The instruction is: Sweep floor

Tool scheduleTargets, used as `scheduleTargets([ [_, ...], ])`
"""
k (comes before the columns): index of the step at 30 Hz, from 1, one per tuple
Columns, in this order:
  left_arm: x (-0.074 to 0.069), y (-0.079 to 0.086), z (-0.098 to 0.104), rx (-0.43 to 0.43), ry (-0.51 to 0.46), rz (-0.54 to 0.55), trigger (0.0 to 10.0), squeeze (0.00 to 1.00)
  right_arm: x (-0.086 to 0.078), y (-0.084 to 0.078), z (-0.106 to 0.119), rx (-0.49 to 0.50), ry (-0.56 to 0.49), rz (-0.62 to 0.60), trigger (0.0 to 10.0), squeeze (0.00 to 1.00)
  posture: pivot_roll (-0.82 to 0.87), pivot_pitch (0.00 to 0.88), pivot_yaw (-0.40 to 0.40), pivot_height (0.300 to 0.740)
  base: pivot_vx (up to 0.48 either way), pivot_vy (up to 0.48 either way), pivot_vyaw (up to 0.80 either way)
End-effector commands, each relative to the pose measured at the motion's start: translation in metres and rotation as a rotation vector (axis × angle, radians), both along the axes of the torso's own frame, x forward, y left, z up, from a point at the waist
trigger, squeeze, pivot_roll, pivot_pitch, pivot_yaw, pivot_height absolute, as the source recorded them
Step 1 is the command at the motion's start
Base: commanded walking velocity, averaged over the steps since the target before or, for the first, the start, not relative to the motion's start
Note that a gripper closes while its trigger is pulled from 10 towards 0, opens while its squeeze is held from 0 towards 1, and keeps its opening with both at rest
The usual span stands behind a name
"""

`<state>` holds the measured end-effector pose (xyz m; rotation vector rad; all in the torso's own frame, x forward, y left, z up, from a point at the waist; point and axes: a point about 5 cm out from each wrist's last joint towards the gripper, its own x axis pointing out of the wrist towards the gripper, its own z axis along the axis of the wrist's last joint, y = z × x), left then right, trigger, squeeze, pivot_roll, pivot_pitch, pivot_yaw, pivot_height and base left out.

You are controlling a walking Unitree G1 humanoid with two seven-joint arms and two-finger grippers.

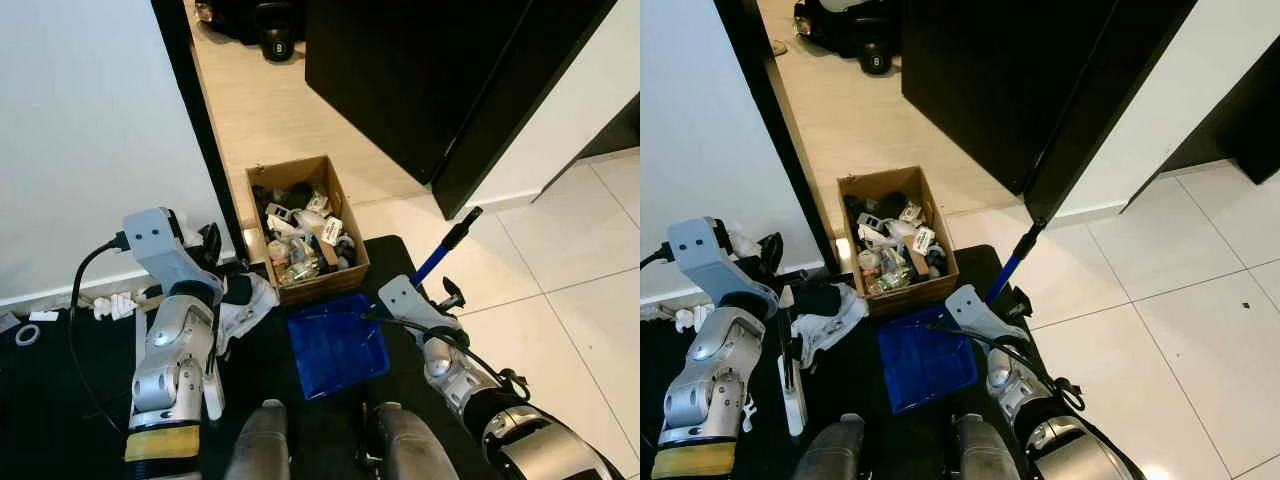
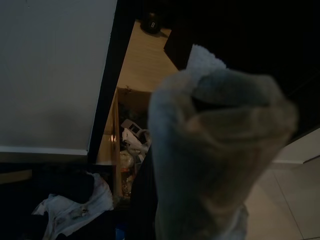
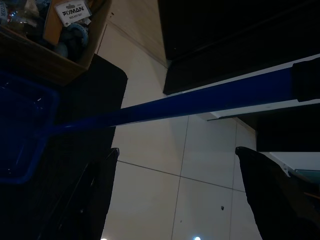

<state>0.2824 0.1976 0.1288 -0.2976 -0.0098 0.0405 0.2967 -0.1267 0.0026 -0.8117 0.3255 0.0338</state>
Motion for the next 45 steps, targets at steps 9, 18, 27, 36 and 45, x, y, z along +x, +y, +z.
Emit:
scheduleTargets([
  [9,-0.0016,-0.0004,0.0028,0.004,-0.018,0.010,10.0,0.00,-0.0066,-0.0030,-0.0072,-0.006,0.030,-0.010,10.0,0.00,0.12,0.190,-0.078,0.740,0.000,0.000,0.00],
  [18,-0.0018,-0.0001,0.0018,0.004,-0.014,0.009,10.0,0.00,-0.0062,-0.0027,-0.0068,-0.006,0.031,-0.010,10.0,0.00,0.12,0.190,-0.076,0.740,0.000,0.000,0.00],
  [27,-0.0013,0.0000,0.0021,0.002,-0.016,0.012,10.0,0.00,-0.0055,-0.0032,-0.0063,-0.006,0.031,-0.010,10.0,0.00,0.12,0.187,-0.081,0.740,0.000,0.000,0.00],
  [36,-0.0021,0.0005,0.0019,0.002,-0.016,0.014,10.0,0.00,-0.0056,-0.0031,-0.0064,-0.006,0.030,-0.010,10.0,0.00,0.12,0.190,-0.079,0.740,0.000,0.000,0.00],
  [45,-0.0018,0.0001,0.0018,0.001,-0.014,0.012,10.0,0.00,-0.0057,-0.0028,-0.0064,-0.006,0.030,-0.010,10.0,0.00,0.12,0.193,-0.081,0.740,0.000,0.000,0.00],
])
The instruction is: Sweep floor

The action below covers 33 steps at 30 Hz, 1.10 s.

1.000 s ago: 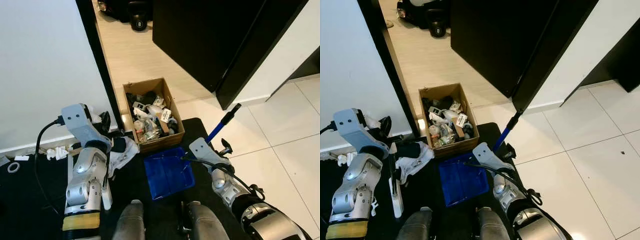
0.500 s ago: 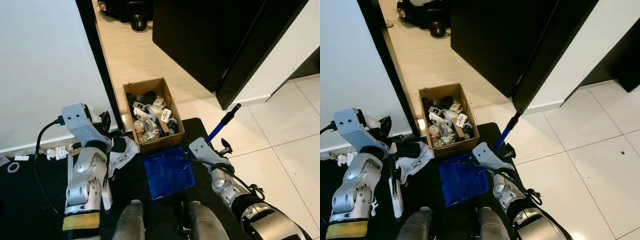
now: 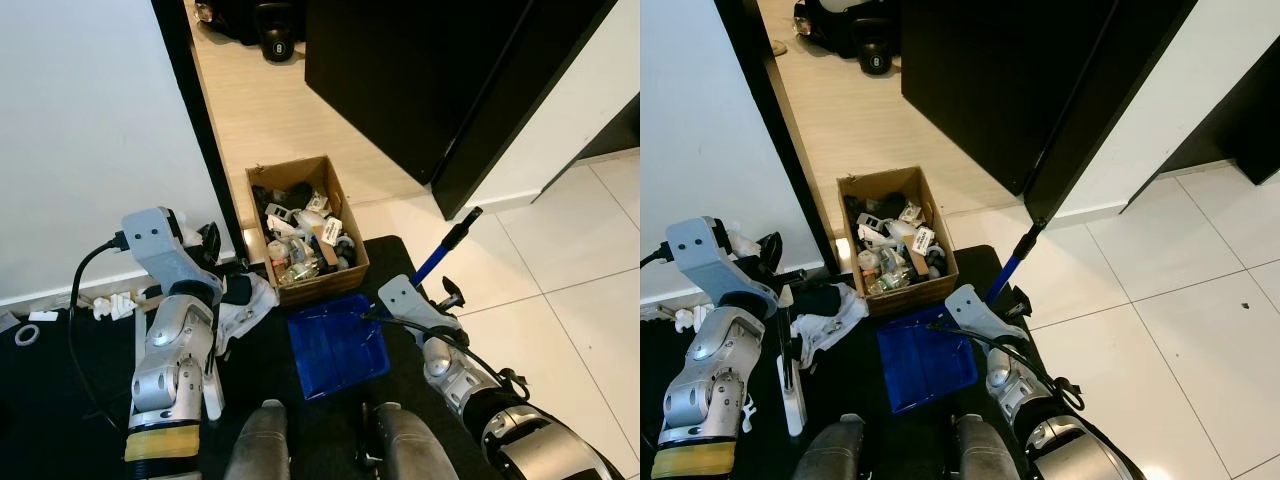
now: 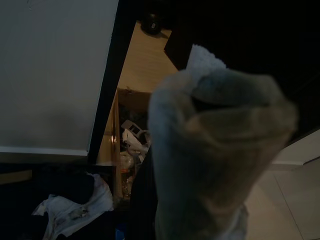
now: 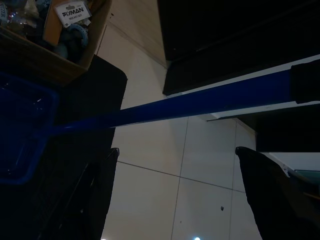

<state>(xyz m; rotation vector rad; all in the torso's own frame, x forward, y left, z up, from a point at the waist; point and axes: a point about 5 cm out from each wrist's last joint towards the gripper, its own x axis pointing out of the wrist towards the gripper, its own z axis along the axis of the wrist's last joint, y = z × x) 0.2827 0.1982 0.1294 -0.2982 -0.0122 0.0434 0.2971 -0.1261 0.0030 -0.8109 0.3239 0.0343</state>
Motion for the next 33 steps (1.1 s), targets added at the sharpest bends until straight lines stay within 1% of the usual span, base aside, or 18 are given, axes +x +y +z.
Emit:
scheduleTargets([
  [1,-0.0020,-0.0006,0.0012,0.001,-0.012,0.009,10.0,0.00,-0.0061,-0.0034,-0.0068,-0.007,0.031,-0.011,10.0,0.00,0.12,0.194,-0.082,0.740,0.000,0.000,0.00],
  [33,-0.0033,-0.0026,-0.0005,-0.005,-0.007,0.012,10.0,0.00,-0.0052,-0.0059,-0.0060,-0.008,0.030,-0.012,10.0,0.00,0.13,0.208,-0.091,0.740,0.000,0.000,0.00],
])
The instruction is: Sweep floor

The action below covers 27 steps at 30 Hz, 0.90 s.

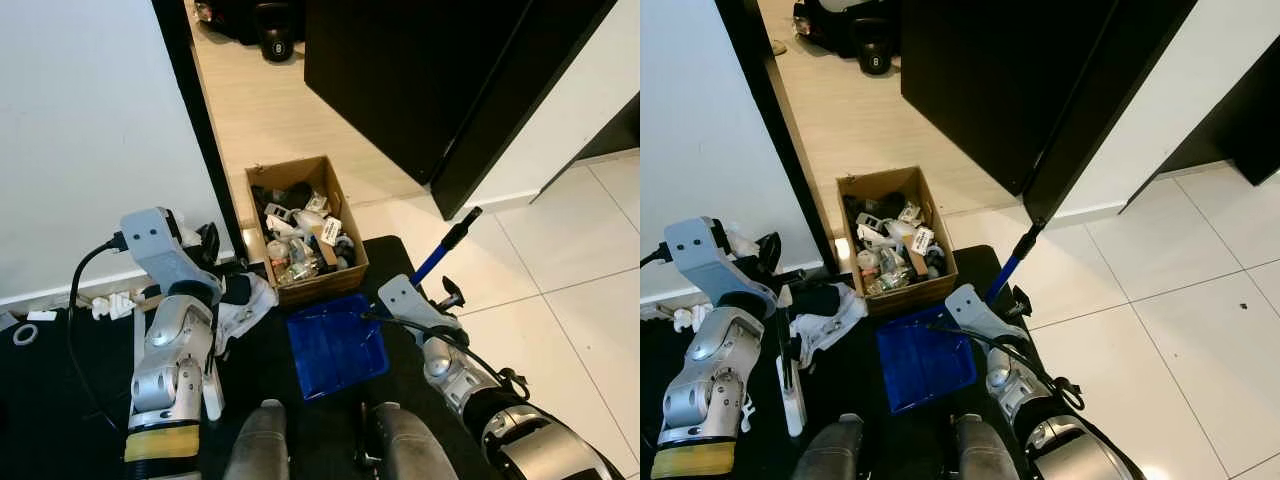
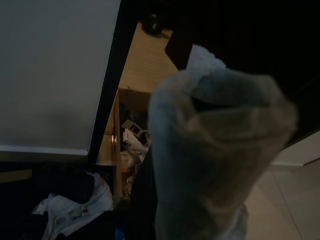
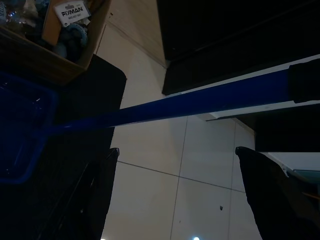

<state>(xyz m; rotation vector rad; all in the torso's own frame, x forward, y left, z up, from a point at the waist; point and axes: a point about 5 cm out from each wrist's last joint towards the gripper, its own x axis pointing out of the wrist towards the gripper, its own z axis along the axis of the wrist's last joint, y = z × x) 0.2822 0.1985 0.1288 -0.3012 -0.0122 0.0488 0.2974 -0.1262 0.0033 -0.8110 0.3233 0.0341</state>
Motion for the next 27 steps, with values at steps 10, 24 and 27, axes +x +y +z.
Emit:
scheduleTargets([
  [10,-0.0074,-0.0006,-0.0013,0.002,-0.002,0.015,10.0,0.00,-0.0070,-0.0068,-0.0074,-0.008,0.028,-0.013,10.0,0.00,0.13,0.214,-0.096,0.740,0.000,0.000,0.00],
  [24,-0.0064,-0.0021,-0.0010,0.001,-0.002,0.013,10.0,0.00,-0.0069,-0.0067,-0.0072,-0.008,0.028,-0.013,10.0,0.00,0.13,0.212,-0.092,0.740,0.000,0.000,0.00],
  [27,-0.0061,-0.0019,-0.0008,0.001,-0.004,0.014,10.0,0.00,-0.0066,-0.0066,-0.0071,-0.008,0.028,-0.012,10.0,0.00,0.12,0.209,-0.090,0.740,0.000,0.000,0.00],
])
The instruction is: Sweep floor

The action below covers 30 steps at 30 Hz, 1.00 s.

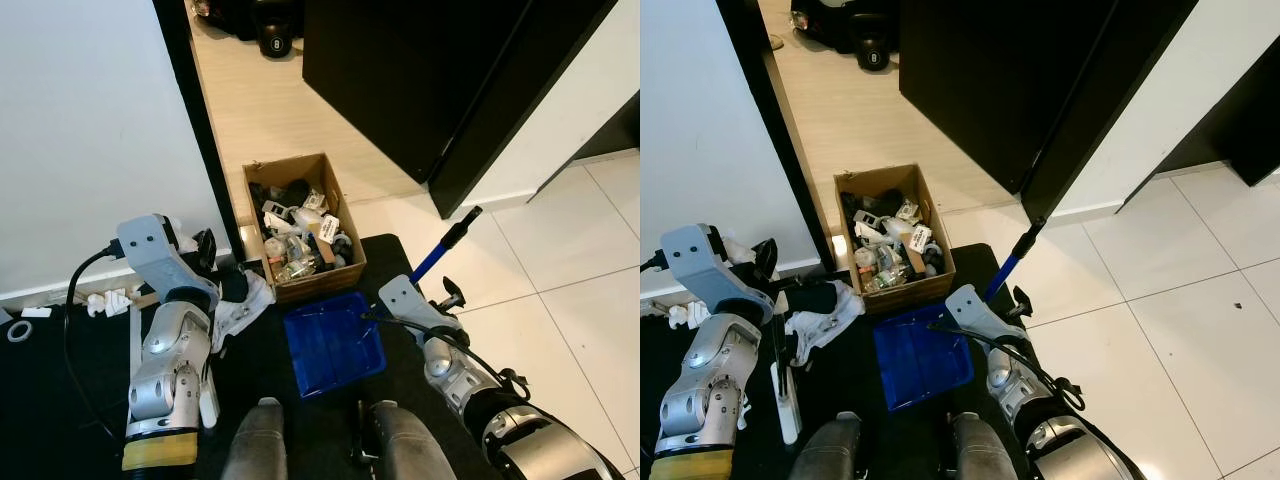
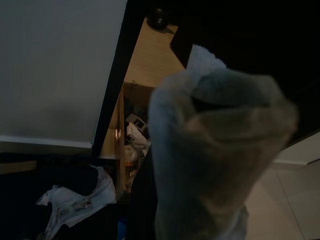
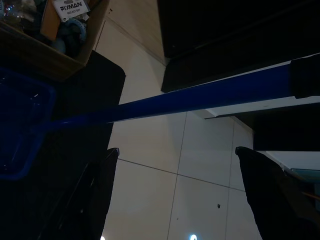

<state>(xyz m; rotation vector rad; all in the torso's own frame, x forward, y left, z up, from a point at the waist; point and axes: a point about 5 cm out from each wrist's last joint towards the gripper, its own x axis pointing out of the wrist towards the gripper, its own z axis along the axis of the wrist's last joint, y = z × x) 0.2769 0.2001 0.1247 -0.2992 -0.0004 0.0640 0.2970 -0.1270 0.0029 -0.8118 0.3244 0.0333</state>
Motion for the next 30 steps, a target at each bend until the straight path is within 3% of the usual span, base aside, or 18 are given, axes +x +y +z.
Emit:
scheduleTargets([
  [1,-0.0002,-0.0037,0.0032,-0.001,-0.018,-0.001,10.0,0.00,-0.0062,-0.0058,-0.0067,-0.007,0.028,-0.011,10.0,0.00,0.11,0.206,-0.088,0.740,0.000,0.000,0.00],
  [30,0.0023,-0.0029,0.0049,0.004,-0.020,-0.009,10.0,0.00,-0.0066,-0.0032,-0.0071,-0.006,0.029,-0.010,10.0,0.00,0.12,0.204,-0.083,0.740,0.000,0.000,0.00],
])
